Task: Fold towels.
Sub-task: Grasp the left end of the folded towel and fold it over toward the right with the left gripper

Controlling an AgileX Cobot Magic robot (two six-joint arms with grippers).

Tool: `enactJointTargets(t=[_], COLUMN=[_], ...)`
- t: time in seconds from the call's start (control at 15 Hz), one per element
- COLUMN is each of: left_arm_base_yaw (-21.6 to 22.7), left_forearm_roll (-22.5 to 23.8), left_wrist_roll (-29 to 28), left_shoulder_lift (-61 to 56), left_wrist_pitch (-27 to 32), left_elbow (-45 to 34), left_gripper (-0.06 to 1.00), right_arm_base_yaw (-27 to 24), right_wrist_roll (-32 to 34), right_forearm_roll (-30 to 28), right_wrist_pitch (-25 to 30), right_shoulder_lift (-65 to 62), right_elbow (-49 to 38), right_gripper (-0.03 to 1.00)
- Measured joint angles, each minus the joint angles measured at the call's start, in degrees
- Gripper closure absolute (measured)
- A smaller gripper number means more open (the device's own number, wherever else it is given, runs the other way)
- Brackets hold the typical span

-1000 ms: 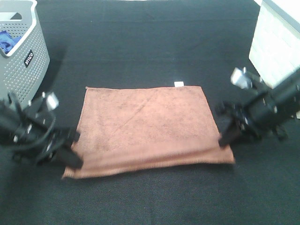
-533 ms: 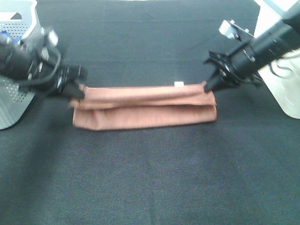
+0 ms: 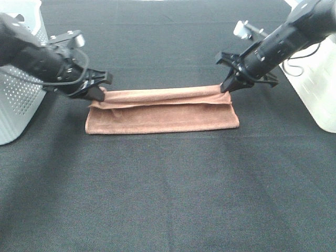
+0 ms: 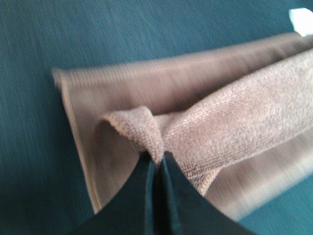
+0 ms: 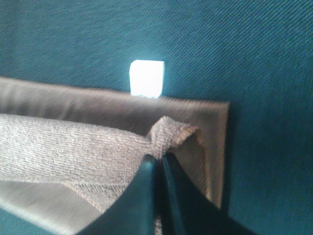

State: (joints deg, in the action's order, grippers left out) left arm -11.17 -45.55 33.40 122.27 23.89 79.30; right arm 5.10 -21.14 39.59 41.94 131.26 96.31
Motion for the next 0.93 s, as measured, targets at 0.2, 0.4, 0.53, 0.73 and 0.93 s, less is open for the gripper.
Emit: enactJointTargets(t=[0.2,0.4,0.53,0.73,0.93], left_arm_base_yaw=[0.00,0.00,0.00,0.69,2.52], left_forearm_roll=[0.52,0.63,0.69,3.55,6.93], left_wrist_roll=[-0.69,-1.15,-1.32,-5.84,-13.58], left_shoulder_lift=[4.01,4.30,3.84,3.32,3.84], left_wrist_pitch=[-0.06,-0.06,-0.06,2.12,3.55], left_elbow=[3.50,3.55,3.55,3.55,3.55], left_gripper=[0.90,0.66,0.24,0.16,0.15], right_arm_base_yaw=[0.00,0.00,0.00,0.00,0.00], right_wrist_roll=[0.11,0.11,0.52,6.88,12.15], right_forearm_roll=[-0.52,-0.74,-1.20,-9.05,-17.42], right_wrist_pitch=[-0.86,-1.49,-0.63,4.70,10.14], right_shoulder_lift=[2.23,2.41,2.41,1.95,1.38], right_elbow=[1.09,1.09,1.09,1.26,1.55], right_gripper=[0.92,0.66,0.25,0.16,0.16])
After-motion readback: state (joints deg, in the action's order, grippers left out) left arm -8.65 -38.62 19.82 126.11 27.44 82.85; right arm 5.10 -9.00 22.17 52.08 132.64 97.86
